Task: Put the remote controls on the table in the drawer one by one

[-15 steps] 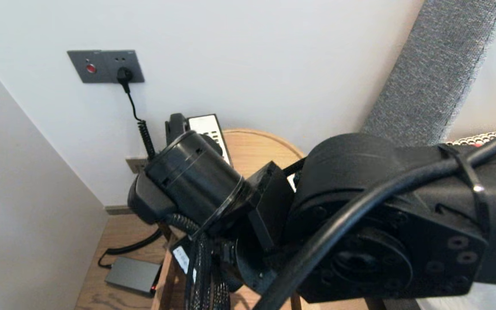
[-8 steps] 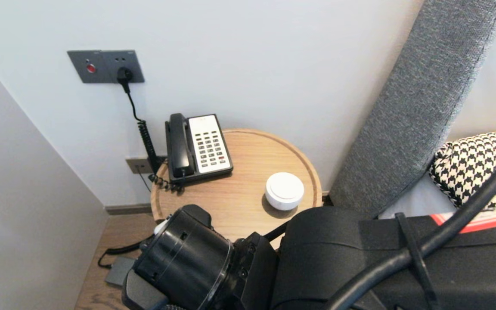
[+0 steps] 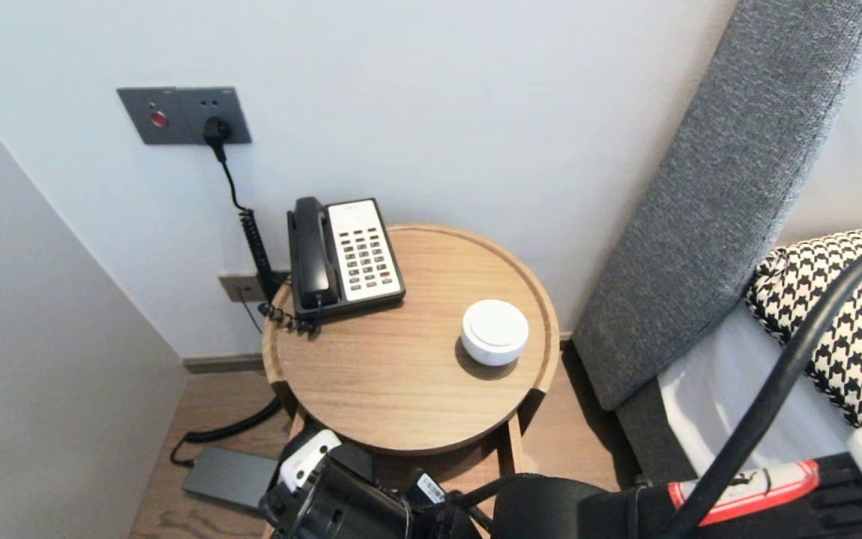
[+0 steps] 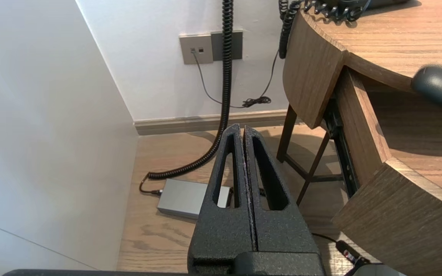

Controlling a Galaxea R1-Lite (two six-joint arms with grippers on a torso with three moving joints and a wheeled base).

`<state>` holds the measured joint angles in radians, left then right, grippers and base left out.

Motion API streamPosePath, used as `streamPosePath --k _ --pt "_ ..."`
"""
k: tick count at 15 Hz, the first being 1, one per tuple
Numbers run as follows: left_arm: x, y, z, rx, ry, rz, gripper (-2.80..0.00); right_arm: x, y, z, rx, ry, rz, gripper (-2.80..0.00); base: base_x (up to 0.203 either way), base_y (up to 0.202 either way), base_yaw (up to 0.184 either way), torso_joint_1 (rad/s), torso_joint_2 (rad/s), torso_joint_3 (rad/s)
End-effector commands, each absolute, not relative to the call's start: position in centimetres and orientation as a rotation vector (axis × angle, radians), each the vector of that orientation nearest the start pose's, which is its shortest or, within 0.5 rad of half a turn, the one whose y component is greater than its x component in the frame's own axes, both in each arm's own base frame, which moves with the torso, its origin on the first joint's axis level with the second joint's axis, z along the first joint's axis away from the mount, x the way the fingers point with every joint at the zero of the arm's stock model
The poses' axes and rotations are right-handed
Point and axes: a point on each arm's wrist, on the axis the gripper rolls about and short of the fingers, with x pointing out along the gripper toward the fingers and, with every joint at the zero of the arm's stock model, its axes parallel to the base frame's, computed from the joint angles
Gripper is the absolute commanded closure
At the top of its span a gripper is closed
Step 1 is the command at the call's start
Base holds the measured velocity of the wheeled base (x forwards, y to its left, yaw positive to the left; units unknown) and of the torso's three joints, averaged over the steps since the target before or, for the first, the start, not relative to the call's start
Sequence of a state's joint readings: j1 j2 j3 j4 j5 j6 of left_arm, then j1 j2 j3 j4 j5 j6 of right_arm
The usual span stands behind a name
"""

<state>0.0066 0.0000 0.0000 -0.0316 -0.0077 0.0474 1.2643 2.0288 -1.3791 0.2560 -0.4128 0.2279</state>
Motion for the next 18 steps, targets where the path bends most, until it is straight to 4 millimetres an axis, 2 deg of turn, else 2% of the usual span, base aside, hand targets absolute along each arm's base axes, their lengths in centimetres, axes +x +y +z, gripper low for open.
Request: streamPosePath --k 1,9,14,18 --pt "-2.2 0.0 7.5 0.048 -0.022 -0.001 0.00 12.2 36.2 13.0 -0.517 0.726 0.701 0.00 0.000 0.000 0.000 0.000 0.00 0.000" --pt "-2.2 0.0 7.5 0.048 -0.020 0.000 0.00 12.7 36.6 11.4 -0.545 0.757 0.683 0.00 0.000 0.000 0.000 0.000 0.00 0.000" --pt "-2.2 0.0 7.5 0.048 -0.021 0.000 0.00 13.0 37.1 9.4 -0.488 0.811 0.608 0.00 0.000 0.000 0.000 0.000 0.00 0.000" --pt "-2.2 0.0 7.5 0.048 -0.021 0.001 0.00 14.1 37.7 8.8 -0.417 0.815 0.540 0.00 0.000 0.000 0.000 0.000 0.00 0.000"
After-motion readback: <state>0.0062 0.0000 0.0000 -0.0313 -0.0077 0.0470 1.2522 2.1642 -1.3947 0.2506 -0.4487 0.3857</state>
